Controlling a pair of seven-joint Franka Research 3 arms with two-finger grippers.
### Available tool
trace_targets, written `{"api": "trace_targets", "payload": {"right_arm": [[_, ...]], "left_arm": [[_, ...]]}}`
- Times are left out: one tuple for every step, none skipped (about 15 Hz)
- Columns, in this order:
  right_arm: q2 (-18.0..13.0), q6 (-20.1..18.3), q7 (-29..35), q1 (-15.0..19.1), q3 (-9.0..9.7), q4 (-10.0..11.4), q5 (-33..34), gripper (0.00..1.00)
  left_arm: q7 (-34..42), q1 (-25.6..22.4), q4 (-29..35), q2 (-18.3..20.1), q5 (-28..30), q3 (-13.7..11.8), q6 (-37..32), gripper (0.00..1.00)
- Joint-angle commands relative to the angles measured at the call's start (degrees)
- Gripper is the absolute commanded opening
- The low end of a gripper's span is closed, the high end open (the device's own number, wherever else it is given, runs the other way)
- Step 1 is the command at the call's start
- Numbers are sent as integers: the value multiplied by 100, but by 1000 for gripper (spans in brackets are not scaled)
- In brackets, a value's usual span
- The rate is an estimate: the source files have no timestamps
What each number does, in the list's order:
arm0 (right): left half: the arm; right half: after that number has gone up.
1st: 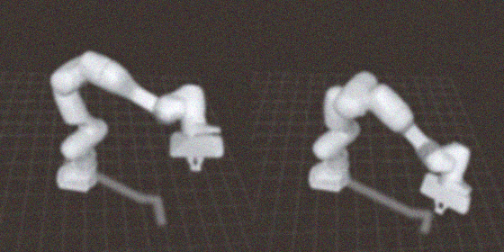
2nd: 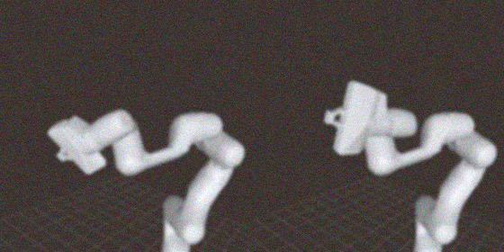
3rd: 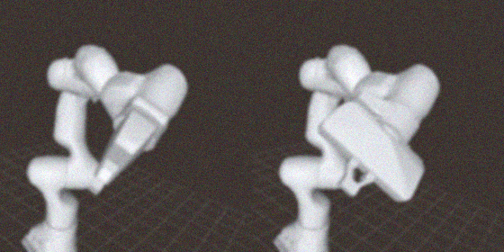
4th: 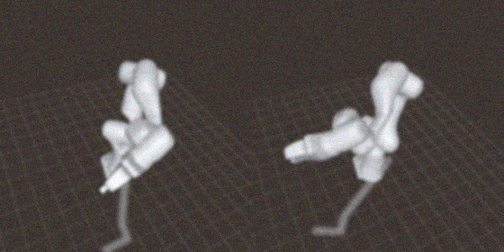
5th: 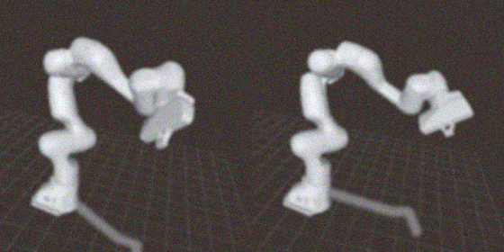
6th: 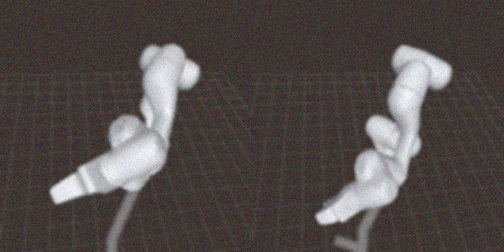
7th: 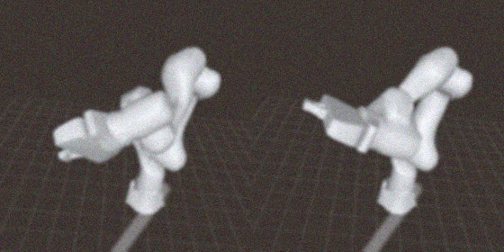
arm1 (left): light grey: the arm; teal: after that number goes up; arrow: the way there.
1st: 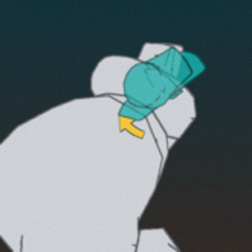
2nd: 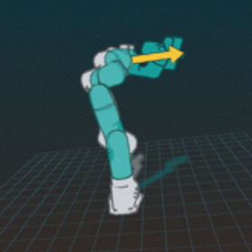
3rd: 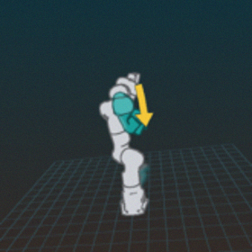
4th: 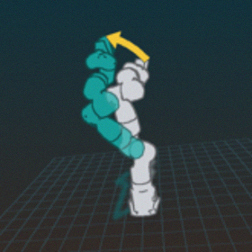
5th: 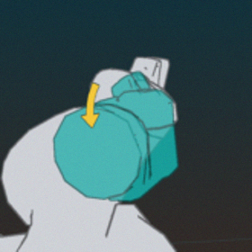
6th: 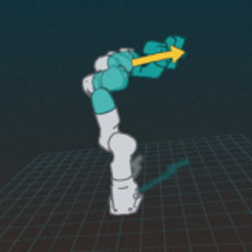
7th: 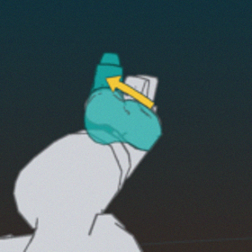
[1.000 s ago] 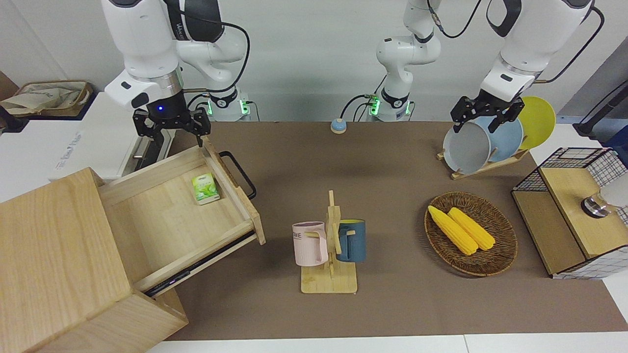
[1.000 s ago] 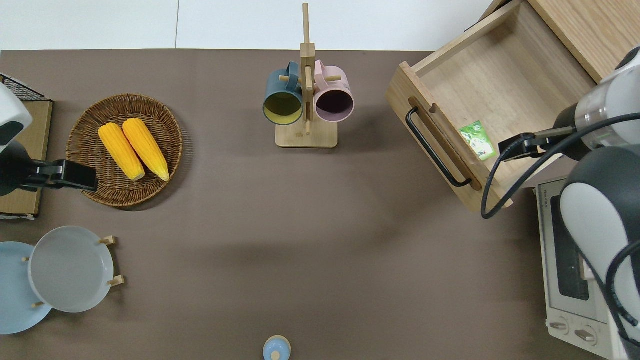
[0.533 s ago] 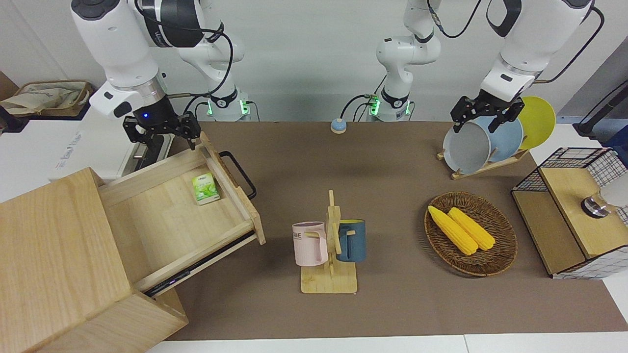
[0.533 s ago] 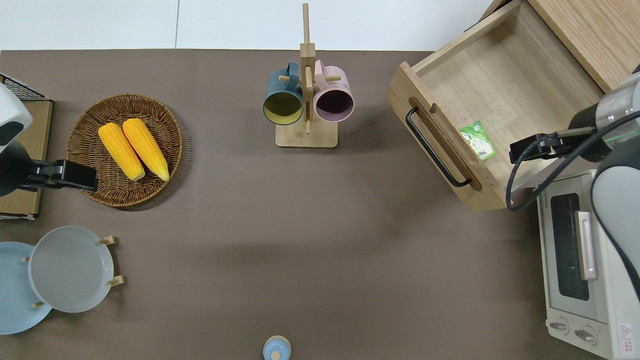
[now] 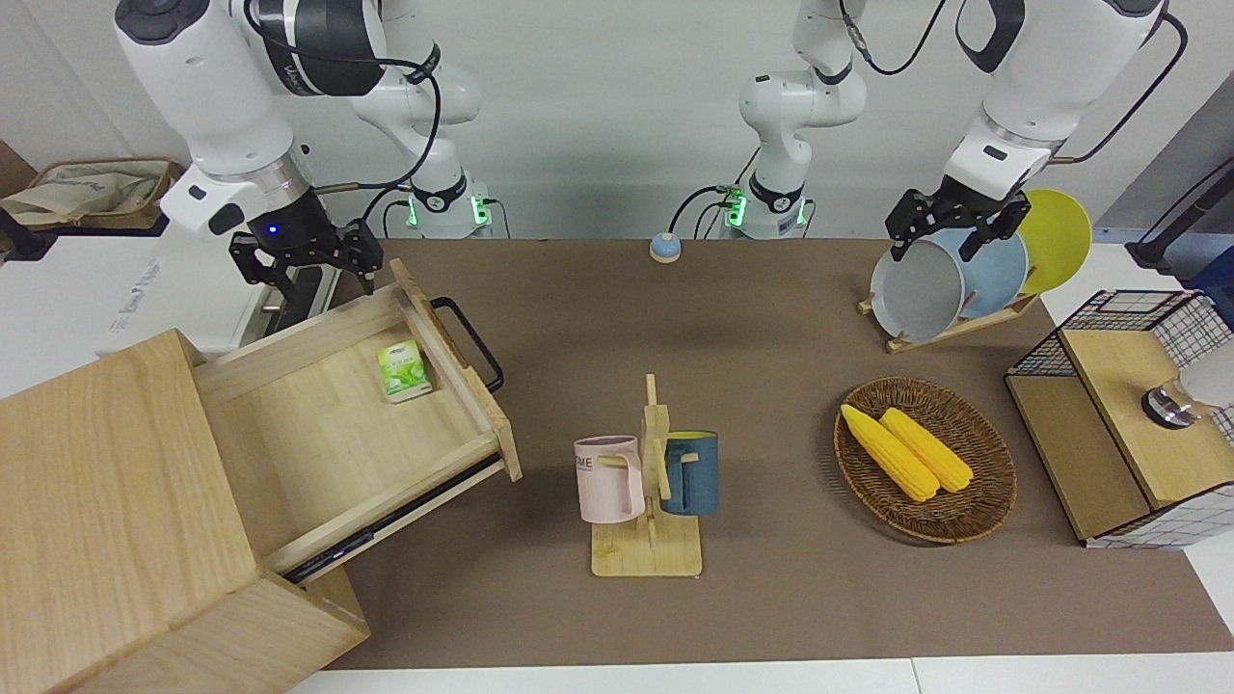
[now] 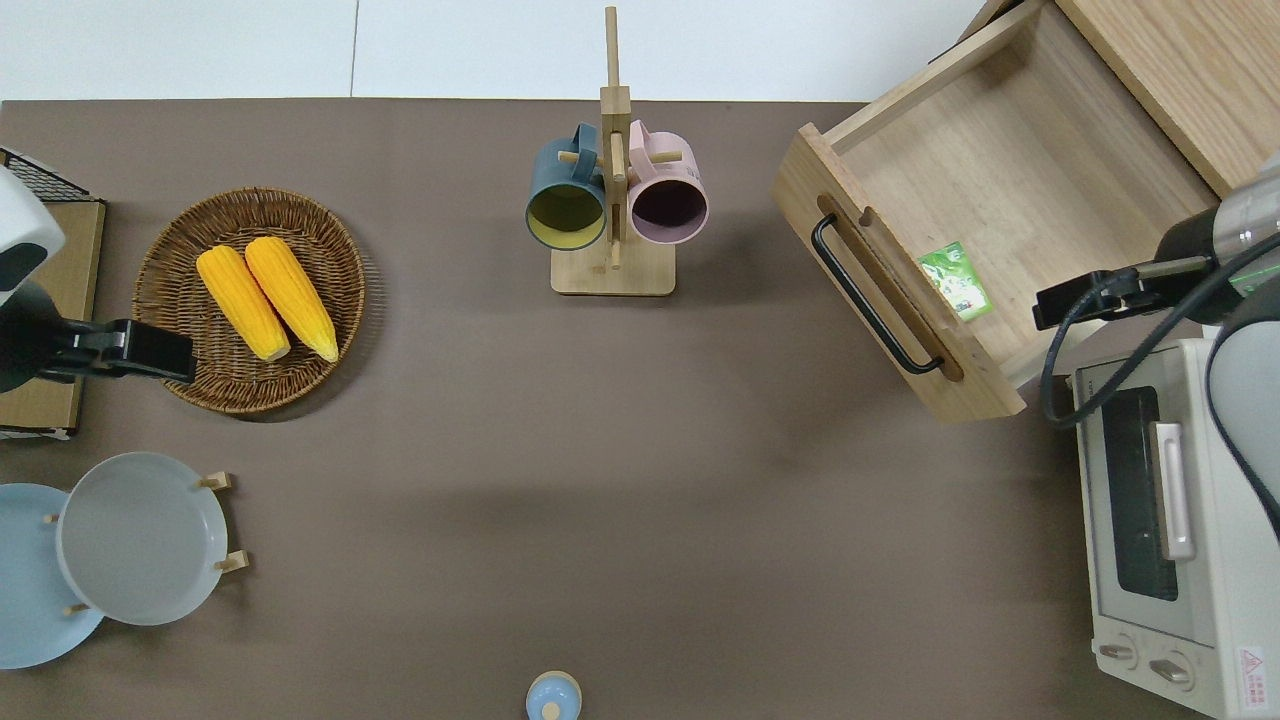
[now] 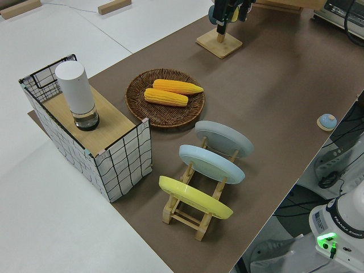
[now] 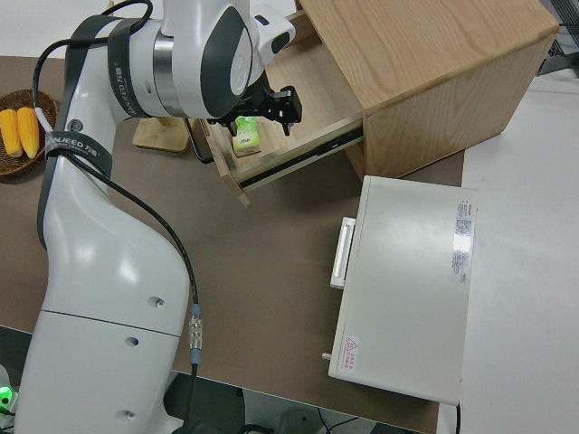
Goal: Slide drawer open with right arm
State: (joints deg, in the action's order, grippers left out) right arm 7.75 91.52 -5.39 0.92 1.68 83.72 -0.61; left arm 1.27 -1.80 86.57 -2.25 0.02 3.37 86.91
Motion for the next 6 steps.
{"api": "trace_targets", "payload": {"right_arm": [[-151, 77, -173, 31, 60, 154, 175, 987], [-151, 77, -173, 49, 61, 145, 158, 987], [-160, 77, -181, 75, 61, 145, 141, 987], [-169, 68, -190, 84, 61, 119, 149, 987], [-160, 59, -190, 75, 61, 57, 167, 987], [-160, 59, -182, 66, 61, 57, 167, 987]], "left_arm": [[57, -31, -149, -65, -98, 40, -113, 993], [57, -31, -149, -65, -98, 40, -113, 993], [57, -31, -149, -65, -98, 40, -113, 993], [57, -31, -149, -65, -98, 40, -113, 993], [49, -31, -140, -74, -98, 40, -113, 993], [49, -31, -140, -65, -98, 40, -113, 993]]}}
